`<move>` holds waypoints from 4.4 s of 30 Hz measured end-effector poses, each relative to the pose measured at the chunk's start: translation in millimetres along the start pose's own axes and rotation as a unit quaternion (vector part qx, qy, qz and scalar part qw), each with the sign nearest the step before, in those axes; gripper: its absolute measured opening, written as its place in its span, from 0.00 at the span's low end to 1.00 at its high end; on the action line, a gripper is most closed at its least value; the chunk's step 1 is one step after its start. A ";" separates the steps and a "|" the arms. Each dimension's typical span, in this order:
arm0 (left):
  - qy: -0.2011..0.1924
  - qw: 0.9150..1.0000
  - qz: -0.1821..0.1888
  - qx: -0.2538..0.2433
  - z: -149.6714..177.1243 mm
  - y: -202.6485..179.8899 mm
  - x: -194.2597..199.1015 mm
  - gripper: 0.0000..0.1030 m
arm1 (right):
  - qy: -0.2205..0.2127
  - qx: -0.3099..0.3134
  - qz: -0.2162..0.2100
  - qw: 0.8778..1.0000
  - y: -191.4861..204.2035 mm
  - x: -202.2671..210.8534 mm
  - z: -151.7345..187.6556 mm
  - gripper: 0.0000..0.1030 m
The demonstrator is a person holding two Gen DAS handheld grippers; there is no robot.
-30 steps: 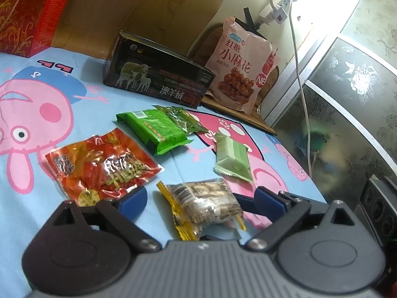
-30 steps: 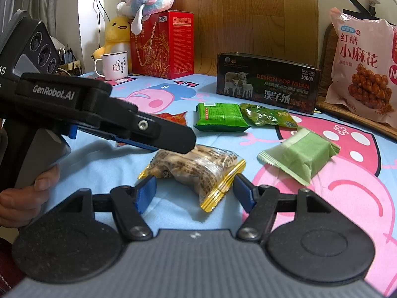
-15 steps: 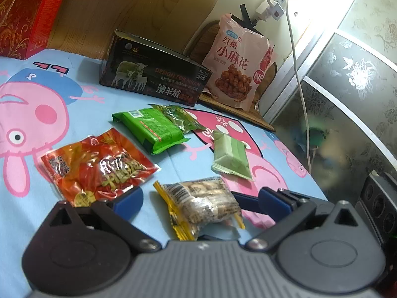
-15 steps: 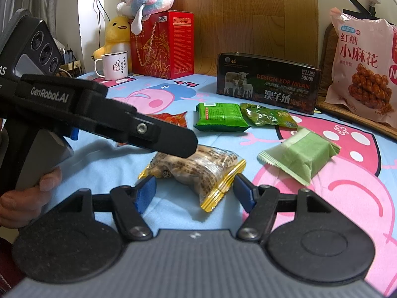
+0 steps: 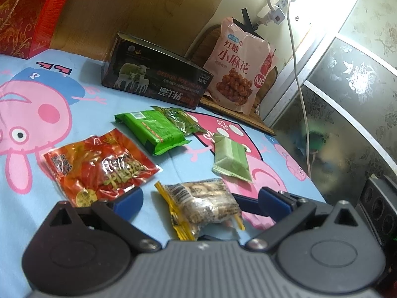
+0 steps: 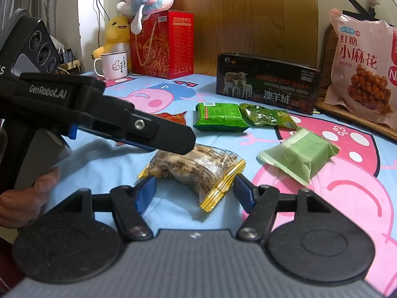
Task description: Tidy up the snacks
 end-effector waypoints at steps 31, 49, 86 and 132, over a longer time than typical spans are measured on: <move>0.003 0.999 0.025 0.033 -0.1 5.4 3.8 0.92 | -0.005 -0.013 0.012 1.000 -3.6 3.3 -0.1 0.67; -0.035 0.999 0.033 -0.007 -84.6 -13.7 -20.4 0.62 | -0.092 0.010 0.018 0.996 -22.5 -10.9 -65.1 0.23; 0.003 0.997 -0.045 0.059 -95.7 64.0 -51.2 0.71 | 0.009 -0.144 -0.037 0.989 -79.7 -61.1 -57.3 0.46; 0.085 0.992 0.056 0.078 18.0 -2.6 26.9 0.62 | 0.003 -0.007 0.018 1.000 -30.6 53.1 7.5 0.50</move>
Point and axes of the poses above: each gripper's, at about its wrist camera, not at the fingertips, and x roughly against the way its jaws point, y to its left, z to its underside, the point moved 6 cm from there along -x, roughly the way its jaws point, and after that the axes turned 12 degrees about -y, right-handed, at the moved point
